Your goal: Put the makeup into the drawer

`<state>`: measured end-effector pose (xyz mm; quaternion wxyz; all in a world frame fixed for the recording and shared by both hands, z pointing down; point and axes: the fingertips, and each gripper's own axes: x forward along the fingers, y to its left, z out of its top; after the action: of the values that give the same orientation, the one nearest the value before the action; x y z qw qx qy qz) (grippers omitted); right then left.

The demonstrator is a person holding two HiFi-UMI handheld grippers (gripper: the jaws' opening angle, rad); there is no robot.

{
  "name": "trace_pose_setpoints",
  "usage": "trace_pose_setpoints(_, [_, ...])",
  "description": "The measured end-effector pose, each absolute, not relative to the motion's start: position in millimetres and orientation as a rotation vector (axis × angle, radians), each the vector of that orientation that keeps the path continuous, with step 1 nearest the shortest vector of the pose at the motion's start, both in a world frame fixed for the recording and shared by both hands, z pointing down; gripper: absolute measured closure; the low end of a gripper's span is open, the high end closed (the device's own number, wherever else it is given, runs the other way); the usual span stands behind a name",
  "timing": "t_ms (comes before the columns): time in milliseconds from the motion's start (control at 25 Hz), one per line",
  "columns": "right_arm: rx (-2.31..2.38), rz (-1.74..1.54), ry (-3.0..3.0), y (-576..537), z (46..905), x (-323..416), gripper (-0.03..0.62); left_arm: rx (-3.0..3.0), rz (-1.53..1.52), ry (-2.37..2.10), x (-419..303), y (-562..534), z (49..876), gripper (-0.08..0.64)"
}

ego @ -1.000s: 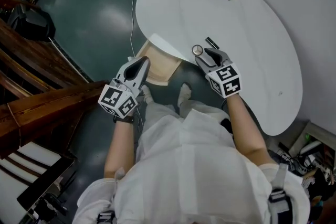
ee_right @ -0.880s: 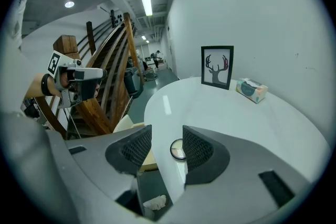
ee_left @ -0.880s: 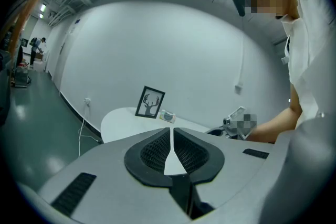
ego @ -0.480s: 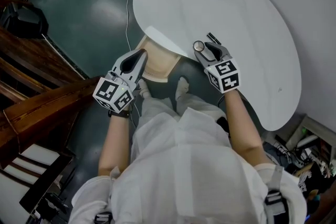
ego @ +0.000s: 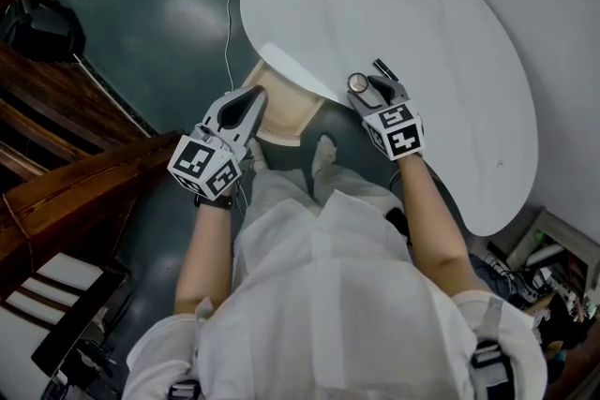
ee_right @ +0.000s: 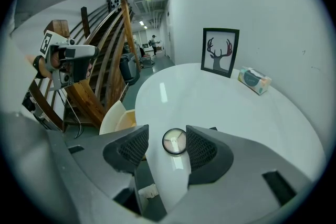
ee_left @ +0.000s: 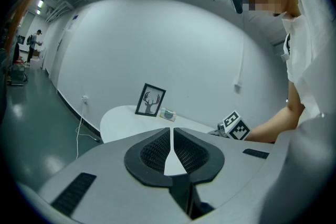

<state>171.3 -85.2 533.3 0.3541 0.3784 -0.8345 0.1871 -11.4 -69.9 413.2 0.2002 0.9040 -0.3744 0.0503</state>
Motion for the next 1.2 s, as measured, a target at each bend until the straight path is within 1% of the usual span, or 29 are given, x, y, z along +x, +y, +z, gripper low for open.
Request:
trace_pose_setpoints(480, [0.96,0.469,-2.052,-92,562,178,0.374,2.501,0.155,-1.054,-14,-60,422,0.529])
trace_pose_setpoints(1200, [0.898,0.485,-1.971,-96,584,177,0.377,2.487,0.167,-1.053,-17,-57,427,0.529])
